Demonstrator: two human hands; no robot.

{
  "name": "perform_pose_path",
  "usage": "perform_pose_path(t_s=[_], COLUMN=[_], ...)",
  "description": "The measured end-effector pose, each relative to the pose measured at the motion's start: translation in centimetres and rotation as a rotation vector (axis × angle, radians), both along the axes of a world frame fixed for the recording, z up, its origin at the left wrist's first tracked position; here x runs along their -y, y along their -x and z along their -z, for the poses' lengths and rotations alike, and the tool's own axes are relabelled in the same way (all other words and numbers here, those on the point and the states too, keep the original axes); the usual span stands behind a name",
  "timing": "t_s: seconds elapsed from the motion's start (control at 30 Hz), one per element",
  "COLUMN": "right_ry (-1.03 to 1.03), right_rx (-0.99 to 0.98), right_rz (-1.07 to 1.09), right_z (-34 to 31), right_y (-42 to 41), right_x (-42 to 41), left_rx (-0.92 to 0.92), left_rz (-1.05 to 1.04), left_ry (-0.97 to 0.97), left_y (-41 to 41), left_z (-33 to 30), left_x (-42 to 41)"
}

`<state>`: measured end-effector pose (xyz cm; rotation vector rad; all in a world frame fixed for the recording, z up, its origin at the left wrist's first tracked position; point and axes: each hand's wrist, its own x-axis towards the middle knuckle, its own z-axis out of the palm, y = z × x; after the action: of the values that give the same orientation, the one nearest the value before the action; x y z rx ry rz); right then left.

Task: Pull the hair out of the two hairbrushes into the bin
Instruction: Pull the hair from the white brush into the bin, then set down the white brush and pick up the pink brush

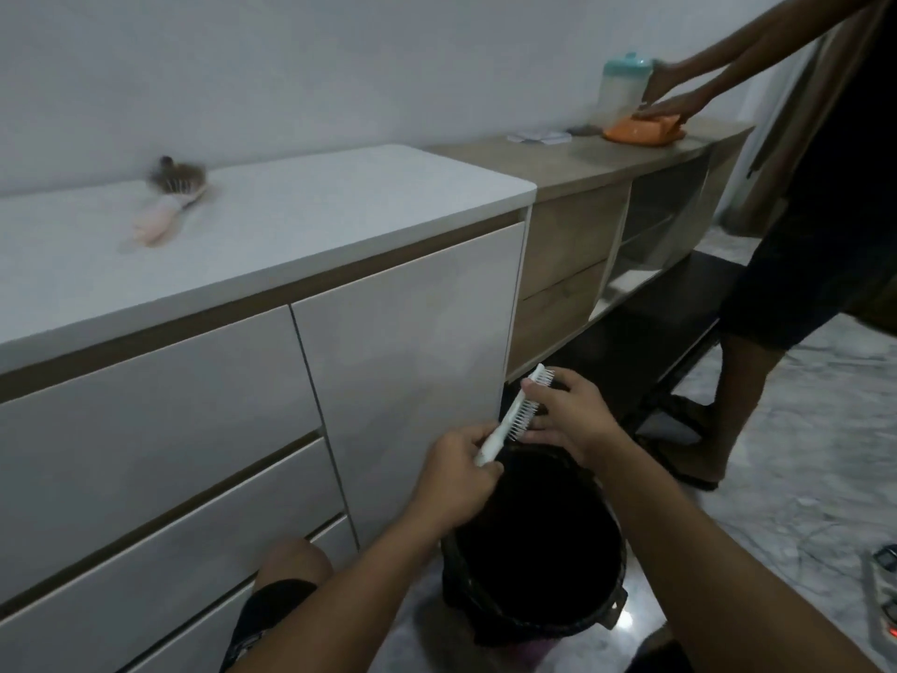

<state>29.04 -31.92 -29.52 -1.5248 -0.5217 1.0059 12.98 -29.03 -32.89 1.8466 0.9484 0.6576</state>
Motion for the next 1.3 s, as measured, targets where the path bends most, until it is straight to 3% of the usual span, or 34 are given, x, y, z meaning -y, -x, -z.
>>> perform_pose_path(t_s=[0.23, 0.5, 0.73, 1.03, 1.2, 1.3], right_ry=[-0.196, -0.348, -0.449, -0.435, -0.35, -0.252], right_rx=[0.093, 0.238, 0.348, 0.426, 0.861, 1.006], right_rz=[0.026, -0.095, -0.283, -0.405, -0.409, -0.391], right_z=[-8.2, -19.5, -24.7, -24.4, -22.6, -21.4], right_y=[0.6, 6.4, 13.5, 24.7, 28.0, 28.3], right_x=[-4.1, -10.9, -15.3, -23.6, -27.2, -29.2], left_rx=[0.039, 0.04, 0.123, 0.059, 0.064, 0.043], left_rz=[-0.189, -0.443, -0.608, -0.744, -0.805, -0.808], left_ry=[-0.275, -0.578, -0.522, -0.362, -0.235, -0.176], left_y=[2.4, 7.1, 13.7, 23.5, 27.0, 28.1], left_z=[-7.2, -16.5, -21.9, -23.2, -22.7, -22.4], left_x=[-3.1, -6.9, -10.3, -14.6, -17.1, -18.6])
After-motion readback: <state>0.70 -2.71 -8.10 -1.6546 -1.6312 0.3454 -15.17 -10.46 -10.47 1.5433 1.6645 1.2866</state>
